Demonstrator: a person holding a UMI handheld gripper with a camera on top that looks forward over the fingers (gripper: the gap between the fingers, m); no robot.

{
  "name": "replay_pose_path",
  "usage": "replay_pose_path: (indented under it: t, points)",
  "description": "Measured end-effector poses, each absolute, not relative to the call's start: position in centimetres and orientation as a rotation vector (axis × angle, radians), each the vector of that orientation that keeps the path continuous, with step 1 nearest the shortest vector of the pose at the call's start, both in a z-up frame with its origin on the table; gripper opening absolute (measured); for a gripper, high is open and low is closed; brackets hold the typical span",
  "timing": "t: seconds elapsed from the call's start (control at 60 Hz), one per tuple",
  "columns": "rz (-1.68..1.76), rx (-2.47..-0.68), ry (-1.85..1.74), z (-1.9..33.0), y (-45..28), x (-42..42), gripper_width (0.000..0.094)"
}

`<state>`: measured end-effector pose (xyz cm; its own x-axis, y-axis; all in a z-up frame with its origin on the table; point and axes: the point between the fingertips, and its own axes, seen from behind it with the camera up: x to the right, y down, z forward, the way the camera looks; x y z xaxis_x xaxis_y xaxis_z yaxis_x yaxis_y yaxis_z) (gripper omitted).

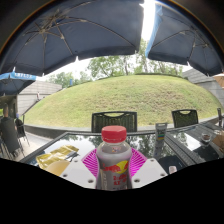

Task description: Pour water

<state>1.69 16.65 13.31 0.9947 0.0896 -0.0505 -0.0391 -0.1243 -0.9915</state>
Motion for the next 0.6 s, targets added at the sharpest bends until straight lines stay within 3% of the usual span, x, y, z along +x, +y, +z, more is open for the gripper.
replay_pose_path:
  t: [0.083,0.233,0.367,0.433,0.6]
  points:
    - [0.104,-1.727,-0.079,11.1,16.0,1.7,0.0349]
    - [0.106,-1.661,-0.093,11.3,15.3,1.7,0.0387]
    - [0.091,-1.711,-0.114,10.3,15.9,0.7,0.0556]
    - [0.095,-1.82,-0.134,8.8,13.5,1.4,0.0838]
    - [0.094,-1.798,-0.207,9.9,7.6,1.3,0.0842]
